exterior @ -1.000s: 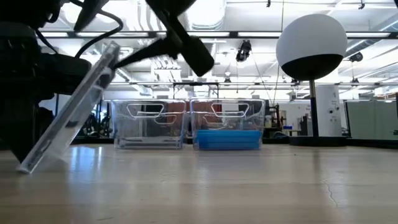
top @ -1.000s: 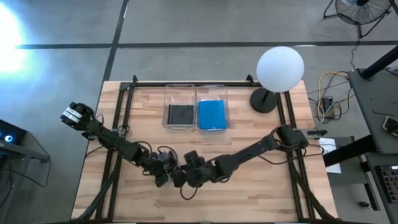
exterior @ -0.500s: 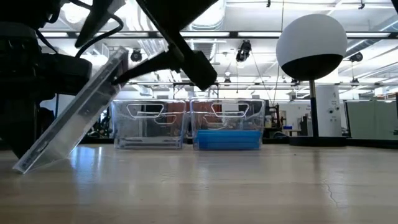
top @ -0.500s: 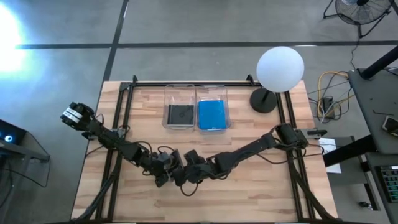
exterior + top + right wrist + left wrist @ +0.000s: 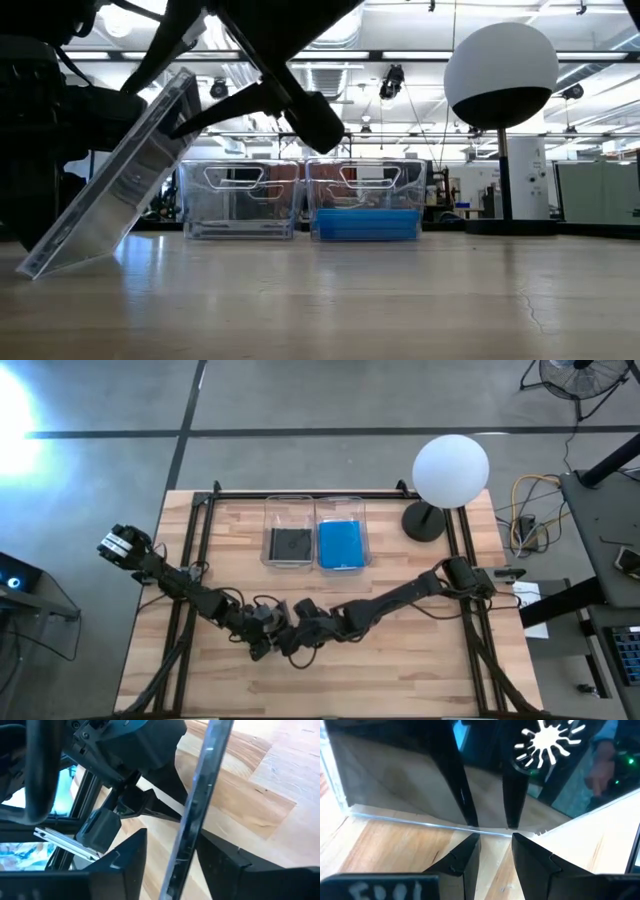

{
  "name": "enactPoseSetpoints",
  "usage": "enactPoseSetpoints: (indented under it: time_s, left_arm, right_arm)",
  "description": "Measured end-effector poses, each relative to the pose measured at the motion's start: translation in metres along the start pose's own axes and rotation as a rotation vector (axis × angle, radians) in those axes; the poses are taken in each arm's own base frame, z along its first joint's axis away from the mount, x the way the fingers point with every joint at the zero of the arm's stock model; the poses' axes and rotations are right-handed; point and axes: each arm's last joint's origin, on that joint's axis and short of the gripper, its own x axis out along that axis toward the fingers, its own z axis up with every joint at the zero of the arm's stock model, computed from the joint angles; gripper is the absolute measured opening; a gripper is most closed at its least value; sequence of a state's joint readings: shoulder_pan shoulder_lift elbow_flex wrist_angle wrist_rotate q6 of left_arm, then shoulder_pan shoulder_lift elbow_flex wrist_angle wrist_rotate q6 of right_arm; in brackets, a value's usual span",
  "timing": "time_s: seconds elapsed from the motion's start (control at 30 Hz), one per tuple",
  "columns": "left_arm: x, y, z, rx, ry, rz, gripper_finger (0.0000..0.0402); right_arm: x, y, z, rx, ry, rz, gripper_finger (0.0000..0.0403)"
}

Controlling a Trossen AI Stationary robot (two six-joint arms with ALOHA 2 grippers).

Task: Pick & place jewel cases by type
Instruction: Put the black CD case into the left transparent bin

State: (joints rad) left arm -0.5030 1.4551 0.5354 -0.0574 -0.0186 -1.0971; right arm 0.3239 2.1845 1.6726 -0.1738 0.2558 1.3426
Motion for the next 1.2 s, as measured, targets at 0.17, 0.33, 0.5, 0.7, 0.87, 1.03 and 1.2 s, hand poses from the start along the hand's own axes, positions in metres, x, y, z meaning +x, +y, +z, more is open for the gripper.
enactPoseSetpoints:
  time_s: [0.17,0.33,0.5,0.7,0.87,1.03,1.2]
  left_arm:
    - [0.0,0.0,0.0,0.0,-0.003,0.003,0.0103]
    - [0.0,0.0,0.0,-0.001,-0.004,0.004,0.0103]
    - [0.0,0.0,0.0,-0.002,-0.005,0.003,0.0103]
    - [0.0,-0.001,0.002,-0.005,-0.026,-0.017,0.0103]
    - [0.0,-0.003,0.002,-0.002,-0.038,-0.019,0.0103]
    - [-0.004,-0.008,0.0,0.02,-0.062,-0.025,0.0103]
    - [-0.015,-0.011,-0.004,0.02,-0.128,-0.013,0.0104]
  right_arm:
    - [0.001,-0.001,0.002,0.003,0.017,0.0,0.0123]
    - [0.002,-0.004,0.003,0.019,0.021,-0.014,0.0097]
    - [0.002,-0.01,0.001,0.005,0.031,-0.067,0.0081]
    - [0.003,-0.018,-0.001,0.007,0.046,-0.116,0.0065]
    - [0.003,-0.018,-0.001,0.02,0.068,-0.108,0.0051]
    - [0.002,-0.018,-0.001,0.036,0.067,-0.108,0.0042]
    - [0.0,-0.017,0.0,0.015,0.071,-0.115,0.0038]
